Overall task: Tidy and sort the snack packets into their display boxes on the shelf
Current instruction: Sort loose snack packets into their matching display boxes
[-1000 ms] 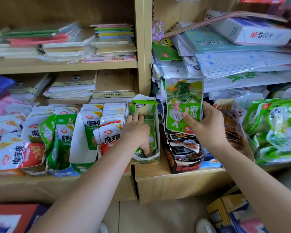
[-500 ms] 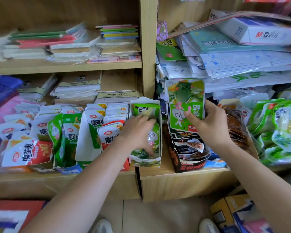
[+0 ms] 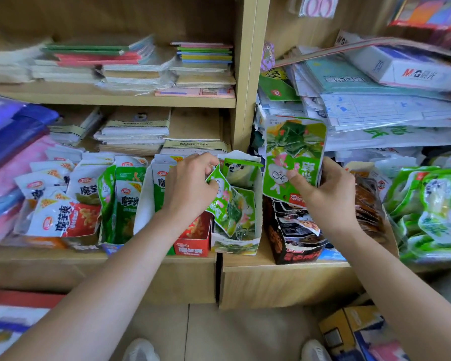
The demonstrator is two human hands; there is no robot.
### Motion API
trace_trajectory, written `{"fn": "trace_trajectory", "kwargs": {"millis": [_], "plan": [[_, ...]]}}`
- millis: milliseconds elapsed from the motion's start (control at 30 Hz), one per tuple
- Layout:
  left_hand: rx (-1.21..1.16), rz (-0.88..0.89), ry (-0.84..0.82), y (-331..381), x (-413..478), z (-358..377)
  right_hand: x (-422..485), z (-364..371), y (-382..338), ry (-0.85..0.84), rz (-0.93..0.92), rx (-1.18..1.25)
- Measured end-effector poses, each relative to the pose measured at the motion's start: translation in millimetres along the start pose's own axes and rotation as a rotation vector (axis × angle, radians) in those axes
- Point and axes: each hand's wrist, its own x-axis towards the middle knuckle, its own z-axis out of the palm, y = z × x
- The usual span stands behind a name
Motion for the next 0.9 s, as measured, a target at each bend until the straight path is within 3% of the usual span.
{"fn": "trace_trajectory", "kwargs": {"millis": [133, 233, 333, 400, 500, 667, 900], "plan": [[-0.085, -0.130, 0.033, 4.7, 1.4, 2.9, -3.0, 12.2, -7.8, -0.005, 0.002, 0.002], [-0.322, -0.191, -0.037, 7.6, 8.3, 5.4, -6.6, 30.6, -9.0, -0.028, -0.055, -0.161], [-0.681, -0.283, -0.194, 10.1, 15.4, -0.9, -12.5, 55.4, -0.5, -0.200, -0.112, -0.398], [-0.792, -0.317, -0.186, 4.9, 18.8, -11.0, -14.5, 65.5, 8.3, -0.325, -0.149, -0.548], [-0.570, -0.248, -0.122, -19.3, 18.3, -29.8, -14.3, 67.9, 13.4, -0.379, -0.181, -0.608], [-0.147, -0.165, -0.477, -47.7, -22.3, -51.2, -16.2, 65.8, 13.6, -0.335, -0.236, -0.790], [-0.124, -0.028, -0.461, -44.1, -72.1, -66.0, -16.7, 67.8, -1.9, -0.353, -0.179, -0.777]]}}
